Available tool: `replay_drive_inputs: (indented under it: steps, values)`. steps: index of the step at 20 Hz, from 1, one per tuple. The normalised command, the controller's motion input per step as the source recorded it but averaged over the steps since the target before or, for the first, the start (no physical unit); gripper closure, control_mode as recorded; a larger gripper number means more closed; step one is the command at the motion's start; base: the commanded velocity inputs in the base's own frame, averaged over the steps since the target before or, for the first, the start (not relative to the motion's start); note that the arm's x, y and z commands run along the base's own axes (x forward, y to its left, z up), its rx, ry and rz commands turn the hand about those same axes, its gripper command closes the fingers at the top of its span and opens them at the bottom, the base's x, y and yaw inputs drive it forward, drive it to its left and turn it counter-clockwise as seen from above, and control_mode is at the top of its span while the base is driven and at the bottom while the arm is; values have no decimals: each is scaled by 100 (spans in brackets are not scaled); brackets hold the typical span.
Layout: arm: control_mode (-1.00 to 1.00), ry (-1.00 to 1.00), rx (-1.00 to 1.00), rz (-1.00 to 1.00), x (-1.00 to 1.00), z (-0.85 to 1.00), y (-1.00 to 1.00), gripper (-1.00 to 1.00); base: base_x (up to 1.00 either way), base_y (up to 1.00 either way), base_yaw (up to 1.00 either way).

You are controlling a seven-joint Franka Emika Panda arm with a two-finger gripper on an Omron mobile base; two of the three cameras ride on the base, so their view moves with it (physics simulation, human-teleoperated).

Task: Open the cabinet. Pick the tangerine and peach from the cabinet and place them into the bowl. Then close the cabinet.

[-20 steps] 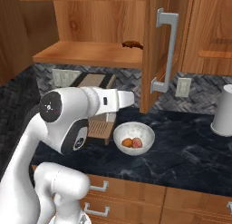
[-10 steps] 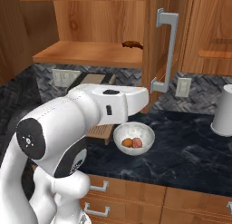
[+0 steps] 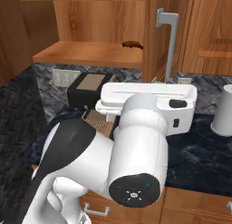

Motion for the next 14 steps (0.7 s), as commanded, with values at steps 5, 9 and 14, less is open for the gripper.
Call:
replay_drive_inputs:
  steps: [5,9,14]
  values:
    - [-100,-2,3,35,0,-16,-30,-100,0,0,0]
    - [-100,13,0,16,0,-43,-2,-100,0,0,0]
    - [-100,21,0,21,0,-58,0,-100,0,0,0]
